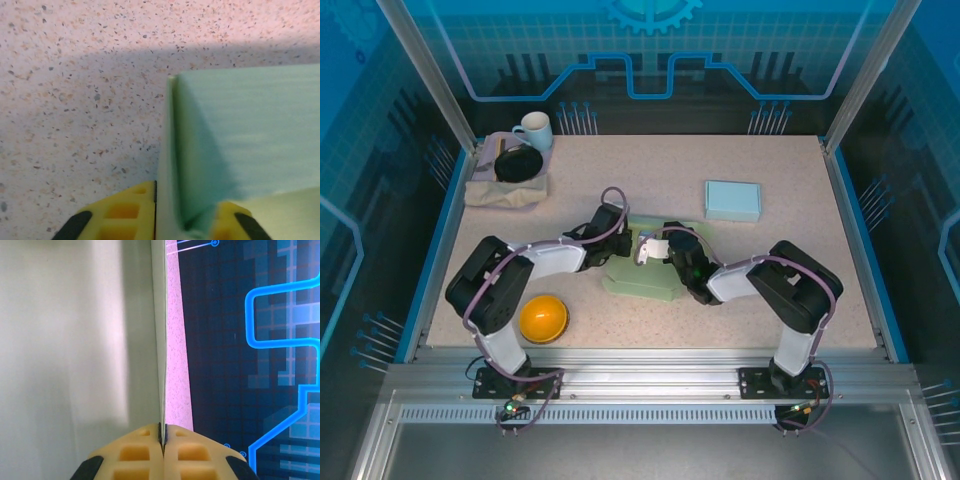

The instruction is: Fold the paper box

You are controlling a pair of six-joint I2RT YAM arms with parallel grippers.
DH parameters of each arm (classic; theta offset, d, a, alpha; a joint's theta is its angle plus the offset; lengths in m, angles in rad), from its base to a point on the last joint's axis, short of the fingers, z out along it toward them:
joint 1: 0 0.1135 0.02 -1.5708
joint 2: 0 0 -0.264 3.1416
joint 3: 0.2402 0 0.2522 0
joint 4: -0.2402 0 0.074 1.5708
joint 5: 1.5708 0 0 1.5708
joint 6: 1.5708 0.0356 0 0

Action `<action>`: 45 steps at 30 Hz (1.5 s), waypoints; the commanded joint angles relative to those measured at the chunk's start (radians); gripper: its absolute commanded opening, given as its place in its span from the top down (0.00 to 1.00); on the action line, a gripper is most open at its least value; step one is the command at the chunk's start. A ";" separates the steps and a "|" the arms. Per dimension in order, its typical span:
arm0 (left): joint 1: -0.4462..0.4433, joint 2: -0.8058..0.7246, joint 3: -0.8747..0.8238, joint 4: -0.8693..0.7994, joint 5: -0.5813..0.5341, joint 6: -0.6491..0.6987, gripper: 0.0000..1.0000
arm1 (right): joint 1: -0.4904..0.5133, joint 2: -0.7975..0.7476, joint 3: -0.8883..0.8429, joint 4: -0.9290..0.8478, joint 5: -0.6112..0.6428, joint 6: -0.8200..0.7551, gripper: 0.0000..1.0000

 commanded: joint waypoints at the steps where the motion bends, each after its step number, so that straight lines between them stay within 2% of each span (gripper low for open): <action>1: -0.005 0.020 0.061 -0.139 -0.243 -0.069 0.95 | 0.016 0.026 -0.031 -0.037 0.000 0.004 1.00; 3: -0.005 0.027 0.071 -0.190 -0.299 -0.112 1.00 | 0.014 0.022 -0.036 -0.037 0.005 0.005 1.00; 7: -0.013 0.043 0.079 -0.244 -0.392 -0.165 1.00 | 0.011 0.023 -0.035 -0.030 0.014 0.019 1.00; 15: -0.015 0.119 0.171 -0.354 -0.385 -0.199 1.00 | 0.016 0.032 -0.021 -0.031 0.018 0.046 1.00; 18: -0.015 0.119 0.170 -0.332 -0.380 -0.181 0.97 | 0.013 0.039 -0.021 -0.022 0.015 0.047 1.00; 21: -0.015 0.095 0.153 -0.277 -0.283 -0.141 0.88 | 0.017 0.042 -0.020 -0.031 0.017 0.064 1.00; 23: -0.015 0.064 0.143 -0.242 -0.175 -0.113 0.79 | 0.016 0.045 -0.020 -0.038 0.018 0.079 1.00; 26: -0.013 0.033 0.155 -0.229 -0.032 -0.075 0.73 | 0.011 0.065 -0.018 -0.032 0.029 0.099 1.00; 28: -0.014 0.021 0.163 -0.244 0.009 -0.066 0.68 | 0.008 0.089 -0.018 -0.003 0.045 0.112 1.00; 38: -0.005 -0.122 0.135 -0.325 0.026 -0.061 0.58 | 0.011 0.086 0.010 -0.023 0.055 0.137 1.00; 42: -0.005 -0.174 0.095 -0.302 0.044 -0.055 0.59 | 0.012 0.060 0.001 -0.024 0.056 0.130 1.00; 45: -0.005 -0.149 0.086 -0.295 0.063 -0.033 0.61 | 0.014 0.039 -0.007 -0.028 0.058 0.131 1.00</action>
